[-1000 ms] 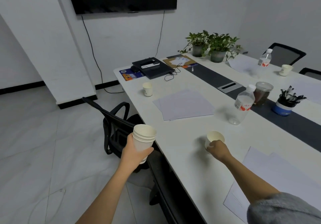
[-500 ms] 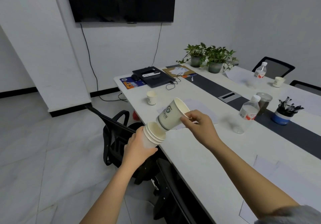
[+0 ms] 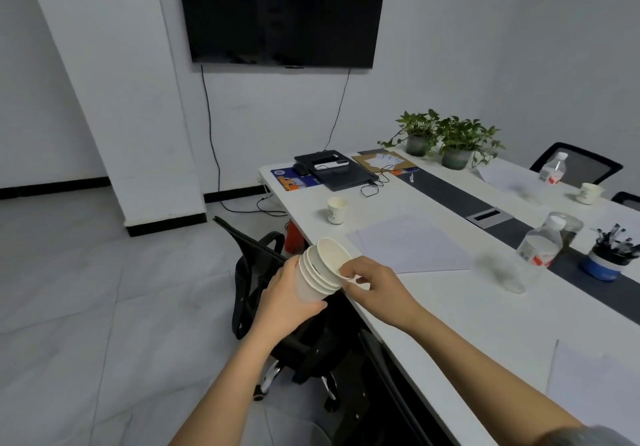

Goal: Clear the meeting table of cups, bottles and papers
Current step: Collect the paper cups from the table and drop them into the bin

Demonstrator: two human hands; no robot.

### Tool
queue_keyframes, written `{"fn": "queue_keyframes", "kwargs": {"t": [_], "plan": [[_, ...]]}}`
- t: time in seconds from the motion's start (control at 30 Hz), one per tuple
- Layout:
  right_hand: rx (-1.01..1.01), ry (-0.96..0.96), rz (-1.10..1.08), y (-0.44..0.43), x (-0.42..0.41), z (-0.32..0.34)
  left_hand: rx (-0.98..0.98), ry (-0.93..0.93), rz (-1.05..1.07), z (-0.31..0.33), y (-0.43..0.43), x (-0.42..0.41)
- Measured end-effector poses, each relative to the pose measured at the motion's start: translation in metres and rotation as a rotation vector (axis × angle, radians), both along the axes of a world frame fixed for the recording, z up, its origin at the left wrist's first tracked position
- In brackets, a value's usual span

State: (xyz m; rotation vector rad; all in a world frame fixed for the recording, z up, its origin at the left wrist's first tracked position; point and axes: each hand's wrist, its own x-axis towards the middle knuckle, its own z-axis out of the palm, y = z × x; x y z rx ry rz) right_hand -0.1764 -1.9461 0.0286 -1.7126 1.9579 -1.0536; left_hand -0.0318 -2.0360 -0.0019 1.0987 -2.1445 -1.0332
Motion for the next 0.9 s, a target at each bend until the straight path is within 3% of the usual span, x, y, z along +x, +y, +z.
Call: {"fn": "queue_keyframes", "kwargs": {"t": [0.43,0.9], "plan": [[0.044,0.039,0.037,-0.042,0.017,-0.013,0.156,0.085,0.087,-0.026,-0.033,0.039],[0.272,-0.069,-0.155,-0.182,-0.089,-0.073,0.234,0.065,0.263,-0.037,-0.153,-0.006]]}}
